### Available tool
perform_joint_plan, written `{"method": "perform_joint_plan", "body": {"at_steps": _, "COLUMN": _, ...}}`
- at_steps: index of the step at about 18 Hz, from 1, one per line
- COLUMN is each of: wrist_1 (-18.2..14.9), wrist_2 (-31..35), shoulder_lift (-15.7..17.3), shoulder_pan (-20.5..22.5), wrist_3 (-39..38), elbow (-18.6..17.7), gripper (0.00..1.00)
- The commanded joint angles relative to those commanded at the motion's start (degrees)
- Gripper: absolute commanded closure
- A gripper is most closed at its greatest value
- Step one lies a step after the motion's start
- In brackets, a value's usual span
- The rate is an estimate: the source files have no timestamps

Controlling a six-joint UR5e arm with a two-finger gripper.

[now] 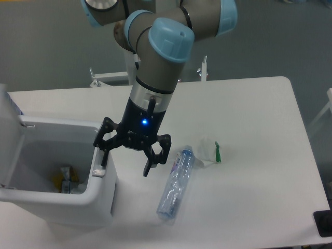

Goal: Open the trash can

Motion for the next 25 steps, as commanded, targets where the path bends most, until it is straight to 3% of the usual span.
{"method": "perform_joint_plan", "body": {"at_steps": 6, "wrist_1": 1.14, "wrist_2": 0.35, "shoulder_lift": -1.49, "shoulder_pan": 1.14, "wrist_3": 0.26, "elbow": 2.64, "gripper": 0.00}}
{"method": "perform_joint_plan", "body": {"at_steps": 11, "wrist_1": 2.55, "wrist_2": 1.05, "shoulder_lift": -1.85, "shoulder_pan": 7.54, "wrist_3": 1.75, "elbow": 2.64, "gripper": 0.00}}
{"method": "perform_joint_plan", "body": {"at_steps": 16, "wrist_1": 2.55, "wrist_2": 6.05, "shoulder_lift": -3.51, "shoulder_pan": 12.04, "wrist_3": 9.65, "elbow": 2.37, "gripper": 0.00}}
{"method": "perform_joint_plan", "body": {"at_steps": 21, "wrist_1": 2.55, "wrist_2": 17.56, "shoulder_lift": -5.18, "shoulder_pan": 13.01, "wrist_3": 18.79, "elbow": 0.71, "gripper": 0.00}}
{"method": "perform_joint_plan", "body": {"at_steps": 25, "wrist_1": 2.55, "wrist_2": 18.90, "shoulder_lift": -5.97, "shoulder_pan": 15.55, "wrist_3": 25.91, "elbow": -0.61, "gripper": 0.00}}
